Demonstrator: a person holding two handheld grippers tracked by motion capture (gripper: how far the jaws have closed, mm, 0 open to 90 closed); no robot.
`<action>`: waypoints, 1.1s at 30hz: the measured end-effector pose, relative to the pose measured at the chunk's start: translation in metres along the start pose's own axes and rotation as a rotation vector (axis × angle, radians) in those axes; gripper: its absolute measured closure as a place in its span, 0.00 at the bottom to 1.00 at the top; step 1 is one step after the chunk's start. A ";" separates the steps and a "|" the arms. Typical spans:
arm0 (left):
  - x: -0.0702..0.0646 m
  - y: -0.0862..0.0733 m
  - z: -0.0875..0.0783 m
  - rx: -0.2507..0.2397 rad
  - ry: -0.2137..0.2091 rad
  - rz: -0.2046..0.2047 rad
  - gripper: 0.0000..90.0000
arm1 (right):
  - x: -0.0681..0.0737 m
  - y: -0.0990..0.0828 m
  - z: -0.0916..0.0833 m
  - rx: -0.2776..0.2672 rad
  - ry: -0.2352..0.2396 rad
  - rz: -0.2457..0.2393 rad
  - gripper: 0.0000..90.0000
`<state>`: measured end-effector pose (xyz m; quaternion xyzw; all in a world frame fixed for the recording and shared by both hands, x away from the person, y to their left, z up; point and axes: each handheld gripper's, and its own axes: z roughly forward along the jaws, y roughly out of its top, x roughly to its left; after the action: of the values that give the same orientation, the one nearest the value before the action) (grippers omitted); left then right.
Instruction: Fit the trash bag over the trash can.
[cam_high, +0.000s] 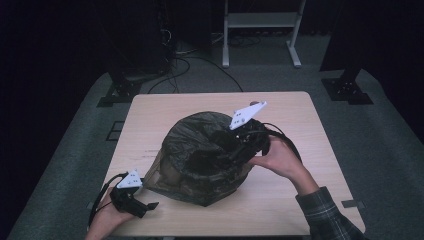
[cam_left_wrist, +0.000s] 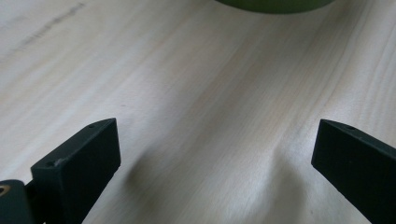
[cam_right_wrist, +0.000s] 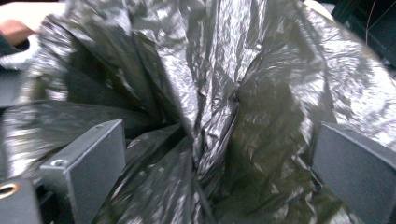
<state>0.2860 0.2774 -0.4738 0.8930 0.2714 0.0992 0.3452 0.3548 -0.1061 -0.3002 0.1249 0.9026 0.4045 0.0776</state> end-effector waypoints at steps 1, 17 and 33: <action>-0.001 0.000 0.003 0.011 0.005 0.005 0.00 | -0.001 0.001 0.004 0.013 0.011 0.005 0.02; -0.002 -0.007 0.006 -0.059 0.024 0.007 0.00 | -0.001 0.016 0.032 0.349 0.038 -0.010 0.01; -0.003 -0.007 0.006 -0.060 0.023 0.006 0.00 | -0.004 0.031 0.023 0.335 0.025 -0.005 0.01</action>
<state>0.2832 0.2767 -0.4833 0.8817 0.2697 0.1187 0.3685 0.3694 -0.0709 -0.2924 0.1288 0.9586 0.2498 0.0453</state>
